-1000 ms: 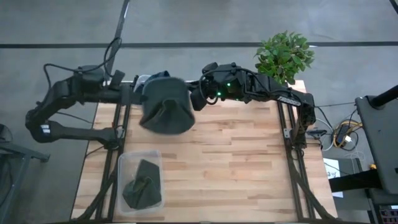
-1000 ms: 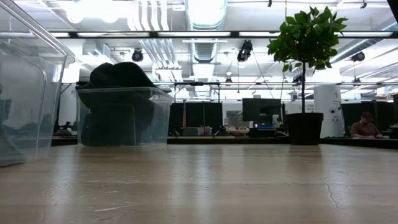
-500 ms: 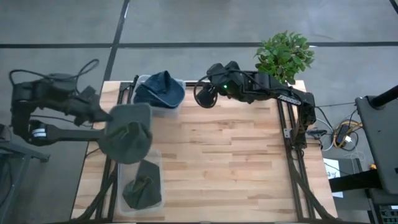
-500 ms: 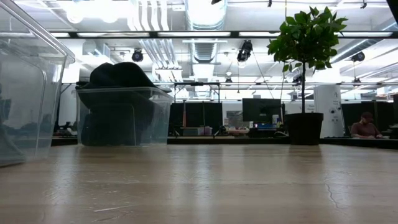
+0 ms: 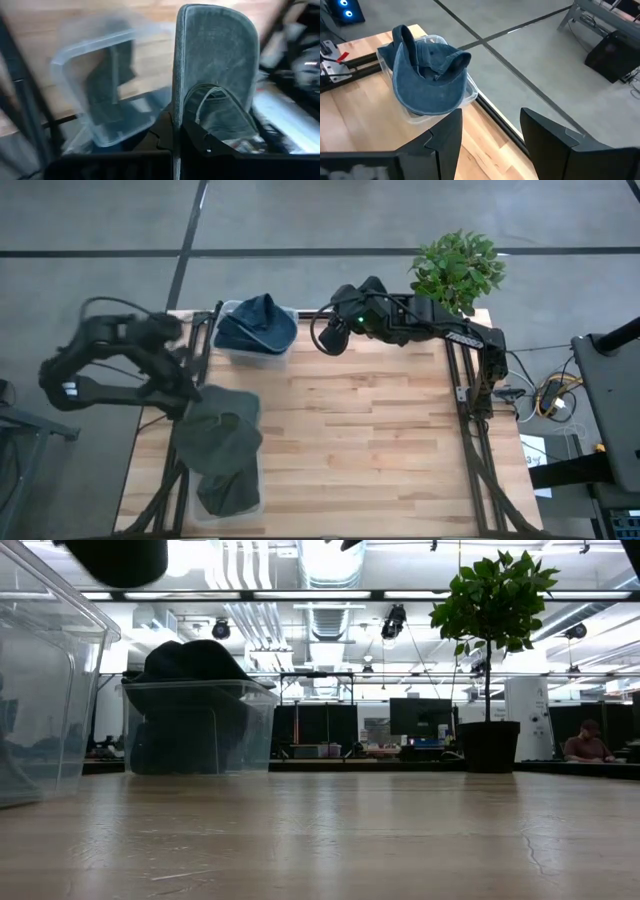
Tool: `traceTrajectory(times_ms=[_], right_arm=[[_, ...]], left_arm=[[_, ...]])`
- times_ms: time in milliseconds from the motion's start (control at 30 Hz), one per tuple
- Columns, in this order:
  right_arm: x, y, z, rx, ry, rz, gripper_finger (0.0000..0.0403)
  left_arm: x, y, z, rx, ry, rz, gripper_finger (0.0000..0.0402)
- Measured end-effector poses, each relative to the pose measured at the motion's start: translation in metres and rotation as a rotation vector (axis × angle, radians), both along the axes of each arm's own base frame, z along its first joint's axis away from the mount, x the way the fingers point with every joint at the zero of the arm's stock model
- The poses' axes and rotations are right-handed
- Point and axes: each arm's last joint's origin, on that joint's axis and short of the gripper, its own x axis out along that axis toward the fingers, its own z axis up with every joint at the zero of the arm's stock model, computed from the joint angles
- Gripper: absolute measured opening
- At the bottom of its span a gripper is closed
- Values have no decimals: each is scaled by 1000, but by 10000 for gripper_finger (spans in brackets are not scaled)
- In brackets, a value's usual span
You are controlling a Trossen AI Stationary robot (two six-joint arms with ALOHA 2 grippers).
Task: Pick & Place hat
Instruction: Put the green cap into the bottom transparent bin
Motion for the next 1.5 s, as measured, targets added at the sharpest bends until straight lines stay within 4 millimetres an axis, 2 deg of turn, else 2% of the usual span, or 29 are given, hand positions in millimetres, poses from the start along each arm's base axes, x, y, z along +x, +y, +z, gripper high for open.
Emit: traceTrajectory(times_ms=[333,633,733,1067,1233,1500], right_arm=[[-1,-5,0,-35,37,17,194],[-1,-9,0,-66,72,39,194],[-1,-11,0,-77,79,41,194],[-1,-12,1,-90,84,49,194],[-1,-12,1,-88,80,46,194],[0,-12,1,-85,74,47,194]], left_arm=[[36,-6,-49,-36,248,-149,5],[64,-15,-71,-11,412,-235,5],[72,-16,-76,-10,442,-261,17],[87,-18,-65,-14,368,-334,61],[81,-19,-59,-31,352,-342,76],[65,-23,-44,-136,244,-378,77]])
